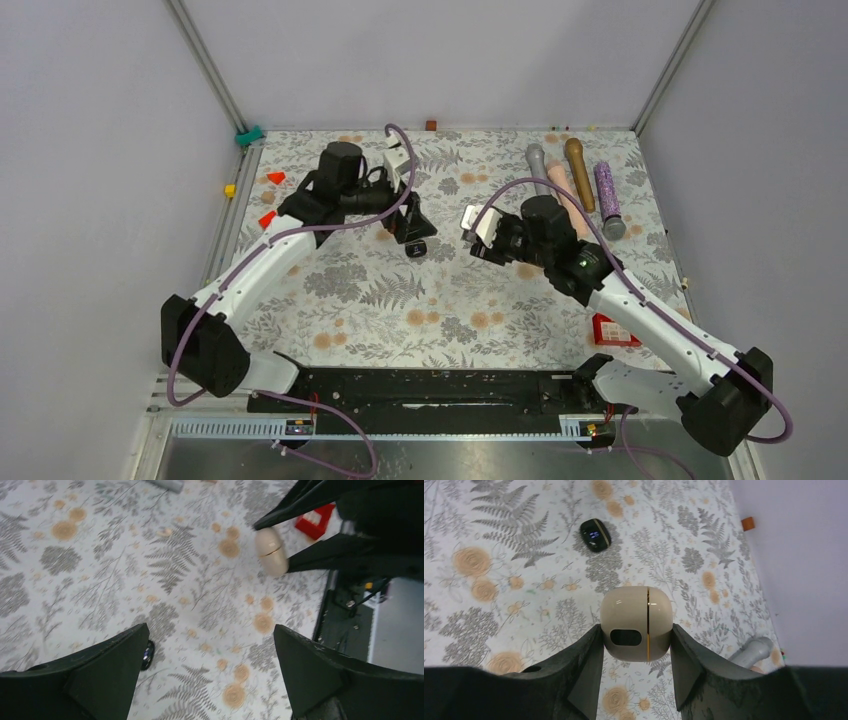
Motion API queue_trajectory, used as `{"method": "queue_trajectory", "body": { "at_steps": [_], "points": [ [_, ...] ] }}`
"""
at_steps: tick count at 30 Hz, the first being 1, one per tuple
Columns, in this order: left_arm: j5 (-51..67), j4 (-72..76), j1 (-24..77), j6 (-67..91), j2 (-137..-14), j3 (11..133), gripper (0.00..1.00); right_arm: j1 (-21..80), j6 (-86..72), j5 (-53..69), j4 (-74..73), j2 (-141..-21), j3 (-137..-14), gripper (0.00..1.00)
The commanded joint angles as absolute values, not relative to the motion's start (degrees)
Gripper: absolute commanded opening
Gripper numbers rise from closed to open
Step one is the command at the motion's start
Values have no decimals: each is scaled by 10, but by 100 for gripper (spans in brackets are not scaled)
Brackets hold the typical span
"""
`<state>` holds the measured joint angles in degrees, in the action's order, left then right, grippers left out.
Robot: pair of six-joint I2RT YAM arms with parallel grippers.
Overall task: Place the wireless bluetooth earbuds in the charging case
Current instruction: Pick up the charging case at the center of the board.
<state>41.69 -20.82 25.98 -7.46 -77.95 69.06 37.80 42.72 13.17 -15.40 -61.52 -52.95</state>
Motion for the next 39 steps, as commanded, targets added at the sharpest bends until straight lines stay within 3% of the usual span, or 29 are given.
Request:
{"method": "queue_trajectory", "body": {
  "at_steps": [1,11,23,31,36,39],
  "points": [
    [452,-152,312,21,-802,729,99,395,380,61,-51,-621,-522,11],
    [447,-83,342,121,-858,722,93,405,342,79,-14,-575,-475,11],
    [464,-79,360,143,-890,738,80,426,334,80,-11,-579,-473,11],
    [477,-78,371,143,-906,740,54,438,337,70,-12,-583,-477,12],
    [478,-81,372,140,-904,740,32,441,342,61,-7,-584,-475,12],
    [480,-82,372,139,-901,739,21,441,343,53,-5,-584,-474,17]
  ]
}}
